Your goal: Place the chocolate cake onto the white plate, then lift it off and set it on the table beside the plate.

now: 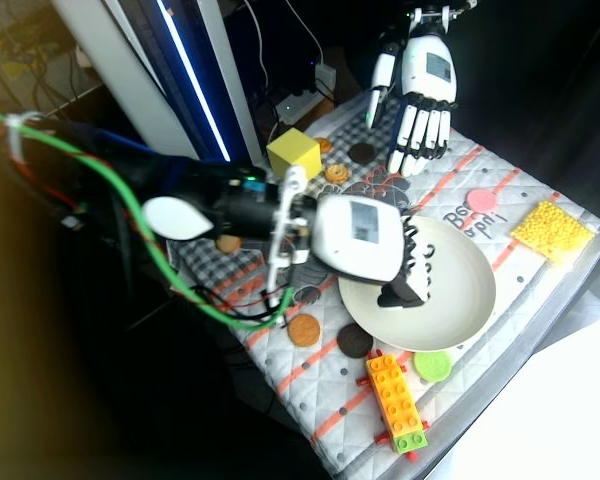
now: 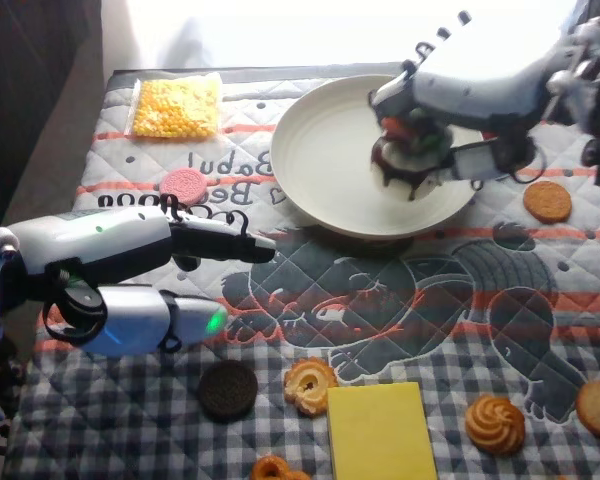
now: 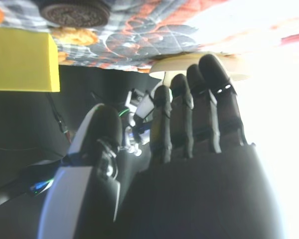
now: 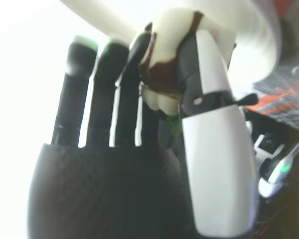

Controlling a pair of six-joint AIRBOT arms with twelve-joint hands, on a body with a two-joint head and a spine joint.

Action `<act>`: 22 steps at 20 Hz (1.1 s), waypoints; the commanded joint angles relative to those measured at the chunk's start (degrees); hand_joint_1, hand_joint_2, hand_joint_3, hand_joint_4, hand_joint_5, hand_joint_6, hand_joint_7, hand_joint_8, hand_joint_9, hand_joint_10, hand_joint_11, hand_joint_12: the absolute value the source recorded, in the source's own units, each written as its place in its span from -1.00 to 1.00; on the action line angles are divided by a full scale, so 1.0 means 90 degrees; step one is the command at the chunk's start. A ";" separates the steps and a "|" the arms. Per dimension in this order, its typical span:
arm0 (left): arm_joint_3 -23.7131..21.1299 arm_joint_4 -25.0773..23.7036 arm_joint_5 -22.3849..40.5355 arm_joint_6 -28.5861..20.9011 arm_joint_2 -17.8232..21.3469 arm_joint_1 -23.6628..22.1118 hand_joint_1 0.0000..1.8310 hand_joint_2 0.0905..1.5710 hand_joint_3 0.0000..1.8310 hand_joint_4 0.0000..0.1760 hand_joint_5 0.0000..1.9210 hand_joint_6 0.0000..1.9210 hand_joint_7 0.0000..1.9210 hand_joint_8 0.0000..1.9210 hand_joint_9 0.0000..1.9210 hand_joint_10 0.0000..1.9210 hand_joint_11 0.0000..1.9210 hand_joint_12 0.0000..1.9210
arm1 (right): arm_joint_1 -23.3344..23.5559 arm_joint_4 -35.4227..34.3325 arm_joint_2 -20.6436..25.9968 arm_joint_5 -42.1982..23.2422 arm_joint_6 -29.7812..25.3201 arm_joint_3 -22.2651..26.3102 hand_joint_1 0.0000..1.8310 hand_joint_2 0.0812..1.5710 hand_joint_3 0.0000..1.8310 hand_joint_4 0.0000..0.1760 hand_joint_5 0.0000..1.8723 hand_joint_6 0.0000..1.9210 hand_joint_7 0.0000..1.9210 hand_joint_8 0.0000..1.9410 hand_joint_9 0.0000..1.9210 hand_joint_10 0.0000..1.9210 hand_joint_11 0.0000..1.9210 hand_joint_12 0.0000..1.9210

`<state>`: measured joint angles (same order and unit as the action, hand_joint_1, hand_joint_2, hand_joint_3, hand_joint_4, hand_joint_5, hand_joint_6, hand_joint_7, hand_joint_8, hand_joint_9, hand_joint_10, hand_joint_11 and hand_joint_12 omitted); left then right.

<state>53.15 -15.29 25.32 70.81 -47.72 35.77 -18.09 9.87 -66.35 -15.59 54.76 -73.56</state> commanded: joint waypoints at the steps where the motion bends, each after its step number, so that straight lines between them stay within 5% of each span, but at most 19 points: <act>1: 0.0019 0.0138 0.0688 -0.0037 0.0027 -0.0088 -0.34 0.72 -1.00 -0.90 -0.60 -0.98 -0.61 -0.99 -0.77 -0.47 -1.00 0.47 | 0.0104 -0.0051 0.0195 -0.1002 0.0026 0.0103 0.26 0.58 -1.00 -1.00 -0.16 0.37 -0.32 0.54 -0.53 0.57 -0.69 0.99; 2: 0.0019 0.0158 0.0691 -0.0037 0.0030 -0.0084 -0.35 0.73 -1.00 -0.91 -0.60 -0.98 -0.61 -0.99 -0.77 -0.49 -1.00 0.46 | 0.0103 -0.0049 0.0339 -0.1095 0.0026 0.0230 0.26 0.58 -1.00 -1.00 -0.17 0.47 -0.32 0.47 -0.55 0.45 -0.83 0.93; 3: 0.0021 0.0196 0.0698 -0.0037 0.0040 -0.0071 -0.38 0.75 -1.00 -0.81 -0.62 -0.99 -0.64 -1.00 -0.79 -0.52 -1.00 0.41 | 0.0065 -0.0048 0.0594 -0.1201 0.0025 0.0454 0.26 0.60 -1.00 -1.00 -0.22 0.37 -0.31 0.65 -0.41 0.73 -0.53 0.99; 4: 0.0023 0.0245 0.0704 -0.0037 0.0056 -0.0062 -0.42 0.76 -1.00 -0.75 -0.62 -0.99 -0.64 -1.00 -0.79 -0.53 -1.00 0.39 | -0.0048 -0.0045 0.0829 -0.1336 0.0025 0.0661 0.25 0.60 -1.00 -1.00 -0.22 0.40 -0.31 0.63 -0.43 0.73 -0.54 1.00; 5: 0.0027 0.0271 0.0715 -0.0037 0.0064 -0.0052 -0.39 0.75 -1.00 -0.77 -0.62 -0.99 -0.65 -1.00 -0.80 -0.54 -1.00 0.39 | -0.0156 -0.0022 0.0991 -0.1449 0.0024 0.0807 0.30 0.58 -1.00 -1.00 -0.25 0.31 -0.21 0.62 -0.29 0.79 -0.31 1.00; 7: 0.0042 0.0373 0.0782 -0.0039 0.0091 -0.0002 -0.45 0.75 -1.00 -0.98 -0.63 -1.00 -0.66 -1.00 -0.80 -0.56 -1.00 0.34 | -0.0447 0.0178 0.1414 -0.1690 0.0020 0.1201 0.31 0.57 -1.00 -1.00 -0.22 0.24 -0.21 0.65 -0.30 0.83 -0.27 1.00; 9: 0.0041 0.0473 0.0853 -0.0041 0.0138 0.0067 -0.53 0.78 -0.99 -0.99 -0.64 -1.00 -0.65 -1.00 -0.79 -0.57 -1.00 0.36 | -0.0735 0.0629 0.1672 -0.1831 -0.0521 0.1370 0.30 0.60 -1.00 -1.00 -0.25 0.21 -0.26 0.79 -0.05 0.99 0.07 1.00; 10: 0.0038 0.0526 0.0889 -0.0042 0.0169 0.0110 -0.54 0.78 -1.00 -1.00 -0.62 -0.99 -0.62 -0.99 -0.77 -0.57 -1.00 0.39 | -0.0855 0.1024 0.1729 -0.1916 -0.1082 0.1377 0.23 0.56 -1.00 -1.00 -0.21 0.36 -0.11 0.96 0.07 1.00 0.18 1.00; 12: 0.0040 0.0602 0.0933 -0.0044 0.0198 0.0147 -0.71 0.81 -0.99 -1.00 -0.62 -0.99 -0.62 -0.99 -0.76 -0.58 -1.00 0.43 | -0.1149 0.1297 0.1877 -0.1948 -0.1420 0.1536 0.31 0.58 -1.00 -1.00 -0.23 0.19 -0.20 0.69 -0.17 1.00 -0.04 1.00; 15: 0.0048 0.0638 0.0957 -0.0045 0.0196 0.0147 -0.65 0.80 -1.00 -1.00 -0.61 -0.99 -0.61 -0.99 -0.76 -0.58 -1.00 0.46 | -0.1475 0.1295 0.1909 -0.1932 -0.1420 0.1608 0.32 0.52 -1.00 -1.00 -0.17 0.21 -0.11 0.49 -0.12 0.89 -0.11 1.00; 20: 0.0031 0.0652 0.1025 -0.0046 0.0193 0.0158 -0.64 0.80 -1.00 -0.99 -0.65 -1.00 -0.64 -1.00 -0.80 -0.53 -1.00 0.45 | -0.1731 0.1199 0.1596 -0.1376 -0.1420 0.1374 0.32 0.53 -1.00 -1.00 -0.22 0.26 -0.11 0.48 -0.14 0.74 -0.14 1.00; 21: 0.0028 0.0652 0.1034 -0.0046 0.0195 0.0159 -0.52 0.79 -1.00 -1.00 -0.63 -0.99 -0.62 -0.99 -0.80 -0.52 -1.00 0.46 | -0.1750 0.1179 0.1589 -0.1312 -0.1420 0.1355 0.22 0.46 -1.00 -1.00 -0.55 -0.03 -0.49 0.07 -0.53 0.48 -0.62 0.99; 22: 0.0024 0.0652 0.1042 -0.0046 0.0201 0.0163 -0.49 0.77 -1.00 -0.97 -0.63 -0.99 -0.63 -1.00 -0.83 -0.45 -1.00 0.48 | -0.1753 0.1173 0.1598 -0.1278 -0.1420 0.1353 0.18 0.42 -1.00 -1.00 -0.72 -0.27 -0.65 -0.20 -0.75 0.32 -0.92 0.97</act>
<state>53.56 -10.22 28.16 70.74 -46.19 37.45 -34.13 20.82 -52.25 -23.33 41.82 -61.23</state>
